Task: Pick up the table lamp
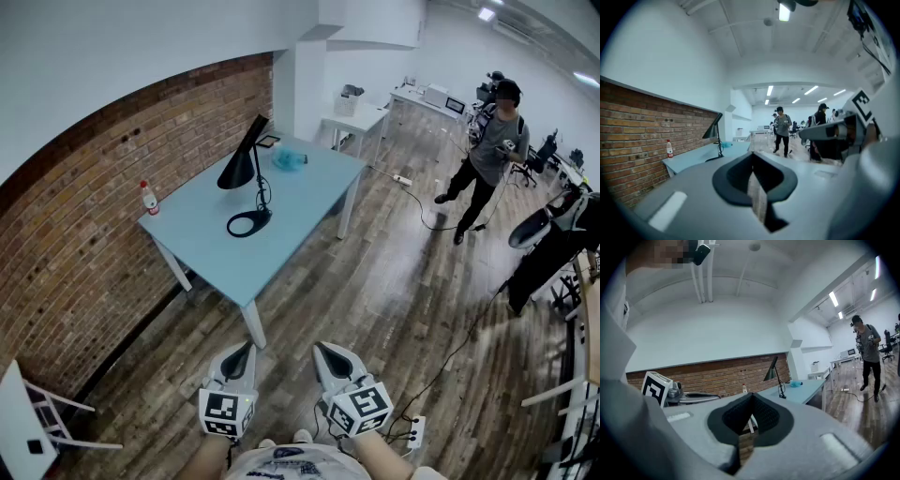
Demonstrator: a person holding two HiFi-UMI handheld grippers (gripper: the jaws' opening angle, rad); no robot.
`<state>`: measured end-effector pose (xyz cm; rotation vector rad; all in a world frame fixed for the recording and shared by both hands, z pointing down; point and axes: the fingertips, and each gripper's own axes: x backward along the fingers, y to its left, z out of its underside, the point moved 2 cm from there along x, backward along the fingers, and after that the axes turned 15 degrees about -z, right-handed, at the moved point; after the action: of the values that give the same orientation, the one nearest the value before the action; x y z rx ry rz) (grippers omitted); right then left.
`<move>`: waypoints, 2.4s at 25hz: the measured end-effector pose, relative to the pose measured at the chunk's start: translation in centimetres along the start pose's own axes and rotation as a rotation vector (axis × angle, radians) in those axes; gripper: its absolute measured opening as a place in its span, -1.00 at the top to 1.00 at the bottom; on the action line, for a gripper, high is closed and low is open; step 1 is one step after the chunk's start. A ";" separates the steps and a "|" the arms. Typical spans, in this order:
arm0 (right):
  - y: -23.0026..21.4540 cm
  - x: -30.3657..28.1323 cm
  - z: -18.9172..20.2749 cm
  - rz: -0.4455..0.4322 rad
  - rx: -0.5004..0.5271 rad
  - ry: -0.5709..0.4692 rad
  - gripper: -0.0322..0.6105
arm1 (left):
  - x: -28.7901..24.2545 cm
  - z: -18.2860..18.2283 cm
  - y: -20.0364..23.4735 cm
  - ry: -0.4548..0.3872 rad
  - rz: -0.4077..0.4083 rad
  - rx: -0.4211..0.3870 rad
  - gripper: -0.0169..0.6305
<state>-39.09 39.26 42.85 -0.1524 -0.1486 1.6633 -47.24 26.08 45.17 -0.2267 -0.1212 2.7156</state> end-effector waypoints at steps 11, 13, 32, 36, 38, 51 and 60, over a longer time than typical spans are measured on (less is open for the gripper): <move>0.9 0.0 -0.2 -0.030 -0.002 -0.013 0.91 | 0.6 -0.3 -0.5 -0.002 0.007 0.011 0.97; 0.9 0.1 -0.4 -0.035 0.000 -0.018 0.91 | 0.5 -0.3 -0.7 0.003 0.009 0.012 0.97; -3.9 1.4 0.2 -0.075 -0.019 0.001 0.90 | -3.0 0.0 -4.1 0.016 -0.009 -0.008 0.97; -5.3 0.0 0.3 -0.069 -0.025 0.003 0.90 | -4.9 -0.1 -3.7 0.017 -0.003 -0.011 0.97; -6.2 -1.0 0.4 -0.066 -0.025 0.008 0.90 | -6.2 0.1 -3.3 0.020 -0.001 -0.010 0.97; -14.8 -13.3 0.0 -0.075 -0.031 0.079 0.90 | -20.0 1.4 2.3 0.070 0.008 0.065 0.98; -21.5 -24.4 -1.8 -0.089 -0.054 0.093 0.90 | -31.4 0.2 7.7 0.085 0.018 0.053 0.97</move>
<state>-15.33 17.06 45.44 -0.2601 -0.1283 1.5608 -22.01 6.27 48.82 -0.3292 -0.0229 2.7183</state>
